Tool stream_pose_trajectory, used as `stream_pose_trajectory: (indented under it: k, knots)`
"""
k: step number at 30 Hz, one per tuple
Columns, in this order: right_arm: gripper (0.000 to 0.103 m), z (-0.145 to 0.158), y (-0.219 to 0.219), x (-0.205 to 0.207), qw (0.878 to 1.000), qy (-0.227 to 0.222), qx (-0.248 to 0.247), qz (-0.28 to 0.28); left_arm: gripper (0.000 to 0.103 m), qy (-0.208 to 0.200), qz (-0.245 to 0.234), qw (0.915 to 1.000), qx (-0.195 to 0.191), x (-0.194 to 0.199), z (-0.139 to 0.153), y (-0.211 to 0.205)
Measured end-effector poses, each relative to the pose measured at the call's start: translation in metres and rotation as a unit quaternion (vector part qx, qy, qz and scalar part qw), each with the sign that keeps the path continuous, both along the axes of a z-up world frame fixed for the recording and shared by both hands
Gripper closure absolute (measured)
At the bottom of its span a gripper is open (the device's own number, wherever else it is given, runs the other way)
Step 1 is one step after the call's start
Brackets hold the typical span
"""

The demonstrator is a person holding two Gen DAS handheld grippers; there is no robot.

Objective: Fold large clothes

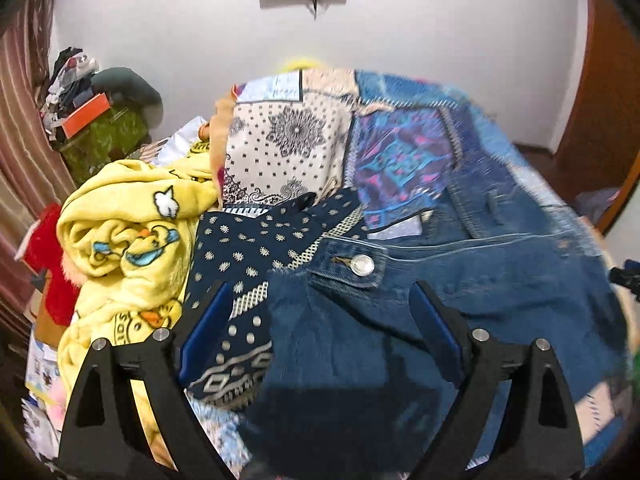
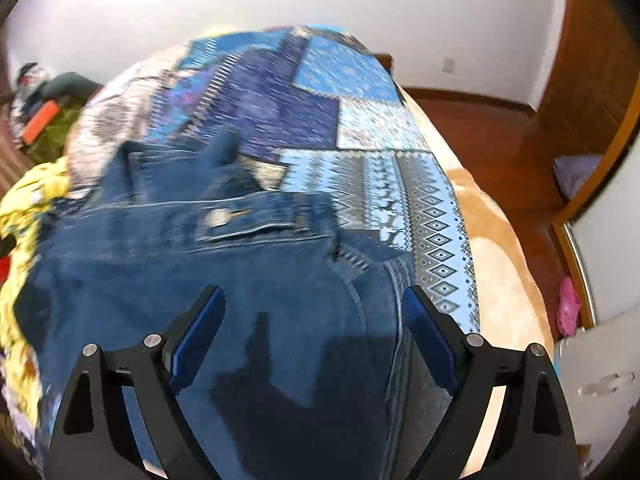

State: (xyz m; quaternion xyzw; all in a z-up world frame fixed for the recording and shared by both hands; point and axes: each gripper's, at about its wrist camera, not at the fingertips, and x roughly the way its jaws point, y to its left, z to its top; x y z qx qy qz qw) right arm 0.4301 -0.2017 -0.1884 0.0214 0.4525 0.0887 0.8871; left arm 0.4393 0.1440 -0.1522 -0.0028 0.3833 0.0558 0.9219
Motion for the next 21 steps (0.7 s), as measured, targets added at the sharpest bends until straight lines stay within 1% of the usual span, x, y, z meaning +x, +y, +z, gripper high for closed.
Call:
stream_pose_trajectory:
  k: [2,5,7,9,11,12,14,16,17,18,19,20,21]
  knots:
    - [0.014,0.014,0.004,-0.019,1.000,-0.019,0.004,0.013,0.013,-0.004,-0.005,0.9995,-0.029,-0.019,0.009,0.005]
    - [0.014,0.029,0.015,-0.037,0.998,-0.038,0.016,0.037,0.013,-0.008,-0.006,0.9971,-0.076,-0.045,0.011,0.012]
    - [0.014,0.036,0.021,-0.048,0.997,-0.049,0.026,0.051,0.013,-0.005,-0.006,0.9944,-0.106,-0.059,0.004,0.017]
    - [0.012,0.035,0.029,-0.051,0.996,-0.056,0.026,0.060,0.013,0.007,-0.009,0.9886,-0.150,-0.070,-0.009,0.021]
    - [0.007,0.031,0.035,-0.053,0.996,-0.061,0.021,0.065,0.013,0.022,-0.008,0.9792,-0.202,-0.080,-0.027,0.025]
    - [0.007,0.027,0.039,-0.054,0.996,-0.061,0.016,0.066,0.013,0.031,-0.006,0.9739,-0.225,-0.083,-0.039,0.026]
    - [0.007,0.015,0.046,-0.053,0.996,-0.054,0.006,0.070,0.013,0.045,0.000,0.9657,-0.256,-0.086,-0.059,0.027]
    - [0.007,0.001,0.053,-0.052,0.996,-0.036,-0.003,0.076,0.013,0.062,0.012,0.9571,-0.283,-0.087,-0.081,0.028]
    - [0.007,-0.007,0.056,-0.052,0.997,-0.023,-0.008,0.079,0.013,0.063,0.019,0.9526,-0.297,-0.088,-0.089,0.030]
    - [0.007,-0.017,0.058,-0.050,0.997,-0.011,-0.010,0.082,0.013,0.063,0.026,0.9466,-0.315,-0.087,-0.097,0.032]
    - [0.007,-0.023,0.059,-0.050,0.996,-0.001,-0.012,0.083,0.013,0.063,0.030,0.9378,-0.340,-0.086,-0.105,0.034]
    - [0.007,-0.030,0.060,-0.049,0.996,0.010,-0.015,0.083,0.013,0.065,0.034,0.9267,-0.369,-0.083,-0.115,0.037]
    - [0.007,-0.040,0.060,-0.046,0.996,0.026,-0.018,0.082,0.014,0.066,0.037,0.9174,-0.391,-0.080,-0.122,0.040]
